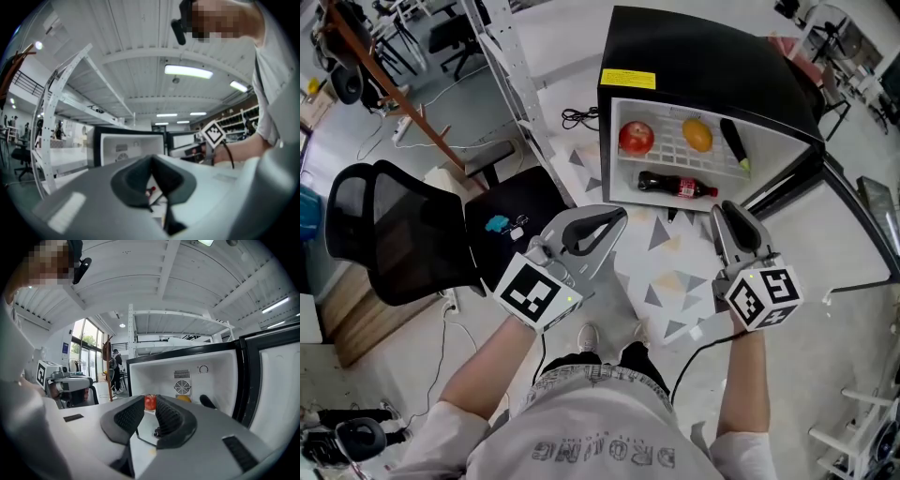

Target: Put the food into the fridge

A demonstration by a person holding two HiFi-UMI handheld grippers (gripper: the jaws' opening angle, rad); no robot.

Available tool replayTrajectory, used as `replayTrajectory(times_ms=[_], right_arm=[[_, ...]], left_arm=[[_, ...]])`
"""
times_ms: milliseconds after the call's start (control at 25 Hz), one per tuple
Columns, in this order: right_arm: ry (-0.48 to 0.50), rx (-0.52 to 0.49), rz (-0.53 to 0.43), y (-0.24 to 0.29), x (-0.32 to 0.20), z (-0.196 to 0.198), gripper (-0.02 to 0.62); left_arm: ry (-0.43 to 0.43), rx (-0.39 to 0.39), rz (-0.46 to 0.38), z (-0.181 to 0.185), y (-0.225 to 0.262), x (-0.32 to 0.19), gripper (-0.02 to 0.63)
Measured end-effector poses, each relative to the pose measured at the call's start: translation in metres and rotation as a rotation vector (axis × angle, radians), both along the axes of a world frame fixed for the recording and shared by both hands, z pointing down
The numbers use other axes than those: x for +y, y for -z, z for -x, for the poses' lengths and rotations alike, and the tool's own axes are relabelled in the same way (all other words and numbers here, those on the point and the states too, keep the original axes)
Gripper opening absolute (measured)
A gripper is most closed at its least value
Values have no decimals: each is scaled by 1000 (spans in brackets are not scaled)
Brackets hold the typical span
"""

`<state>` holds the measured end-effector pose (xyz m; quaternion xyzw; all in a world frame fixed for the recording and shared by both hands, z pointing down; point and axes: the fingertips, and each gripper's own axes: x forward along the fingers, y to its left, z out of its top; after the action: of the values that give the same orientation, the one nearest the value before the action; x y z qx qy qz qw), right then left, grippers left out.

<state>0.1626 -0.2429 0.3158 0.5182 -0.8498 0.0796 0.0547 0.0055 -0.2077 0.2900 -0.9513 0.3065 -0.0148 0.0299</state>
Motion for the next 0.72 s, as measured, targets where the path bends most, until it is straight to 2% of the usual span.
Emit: replayTrajectory(times_ms=[720], right_arm=[[7, -107, -5, 6, 43, 19, 38]], left_arm=[[-14, -24, 5, 8, -3, 16, 9]])
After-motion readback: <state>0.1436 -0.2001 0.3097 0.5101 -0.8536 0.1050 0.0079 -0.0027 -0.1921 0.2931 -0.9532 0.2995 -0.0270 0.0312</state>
